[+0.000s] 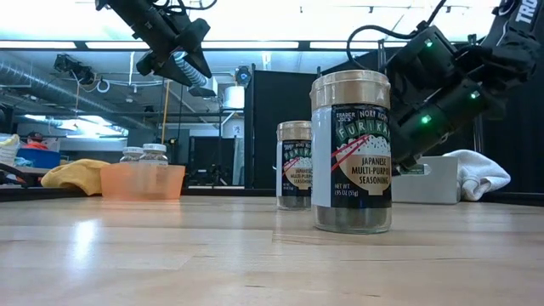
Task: Sort spices by type
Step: Put the green seasoning bottle into the gray bin
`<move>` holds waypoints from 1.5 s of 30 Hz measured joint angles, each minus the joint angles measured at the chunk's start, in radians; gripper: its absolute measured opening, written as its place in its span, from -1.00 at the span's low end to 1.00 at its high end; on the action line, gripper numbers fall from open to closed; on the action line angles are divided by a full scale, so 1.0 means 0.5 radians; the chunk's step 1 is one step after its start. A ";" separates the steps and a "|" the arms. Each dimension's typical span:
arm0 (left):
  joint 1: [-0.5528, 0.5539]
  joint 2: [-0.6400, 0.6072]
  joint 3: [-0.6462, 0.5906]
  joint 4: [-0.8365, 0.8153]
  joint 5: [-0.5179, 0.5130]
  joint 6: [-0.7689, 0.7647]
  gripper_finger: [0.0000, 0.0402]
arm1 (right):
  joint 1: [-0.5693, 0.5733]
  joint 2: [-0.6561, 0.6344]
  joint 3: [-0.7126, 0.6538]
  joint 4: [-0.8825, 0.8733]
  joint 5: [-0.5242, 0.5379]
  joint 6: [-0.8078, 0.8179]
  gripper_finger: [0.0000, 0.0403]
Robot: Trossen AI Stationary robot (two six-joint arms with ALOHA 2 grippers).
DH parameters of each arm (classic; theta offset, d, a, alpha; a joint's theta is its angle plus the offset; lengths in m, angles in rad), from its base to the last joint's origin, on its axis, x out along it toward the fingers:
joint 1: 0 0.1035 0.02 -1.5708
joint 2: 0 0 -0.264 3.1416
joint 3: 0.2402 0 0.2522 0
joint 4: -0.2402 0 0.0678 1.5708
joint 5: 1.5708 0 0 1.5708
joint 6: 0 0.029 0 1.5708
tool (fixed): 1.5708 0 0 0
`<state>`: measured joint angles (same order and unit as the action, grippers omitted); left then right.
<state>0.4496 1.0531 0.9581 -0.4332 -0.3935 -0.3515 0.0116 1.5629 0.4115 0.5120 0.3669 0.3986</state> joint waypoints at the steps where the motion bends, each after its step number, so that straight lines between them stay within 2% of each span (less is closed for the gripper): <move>1: 0.000 0.000 0.000 -0.001 0.000 0.000 0.52 | 0.000 -0.006 0.008 0.000 0.005 0.005 0.27; 7: 0.000 0.000 0.001 -0.011 0.000 0.000 0.52 | -0.003 -0.104 0.094 0.009 0.047 -0.047 0.27; 14: 0.000 0.000 0.001 -0.011 0.000 0.008 0.52 | -0.052 -0.458 0.141 -0.069 0.466 -0.258 0.27; 19: 0.000 0.000 0.002 -0.012 0.001 0.009 0.52 | -0.147 -0.821 0.141 -0.511 0.816 -0.255 0.27; 24: 0.001 0.000 0.002 -0.013 0.001 0.010 0.52 | -0.233 -1.136 0.141 -1.067 1.061 -0.045 0.27; 28: 0.001 0.000 0.002 -0.013 -0.013 0.012 0.52 | -0.310 -1.269 0.141 -1.468 1.092 0.214 0.27; 33: 0.001 0.000 0.002 -0.013 -0.041 0.014 0.52 | -0.348 -1.270 0.141 -1.787 1.071 0.531 0.27; 41: 0.001 0.000 0.002 -0.013 -0.044 0.014 0.52 | -0.372 -1.134 0.140 -1.850 1.044 0.659 0.27; 45: 0.000 0.000 0.002 -0.014 -0.044 0.013 0.52 | -0.407 -1.073 0.076 -1.851 1.019 0.855 0.27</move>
<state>0.4496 1.0531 0.9588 -0.4400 -0.4156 -0.3450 -0.1918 1.0266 0.4496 -0.4133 0.8762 0.8263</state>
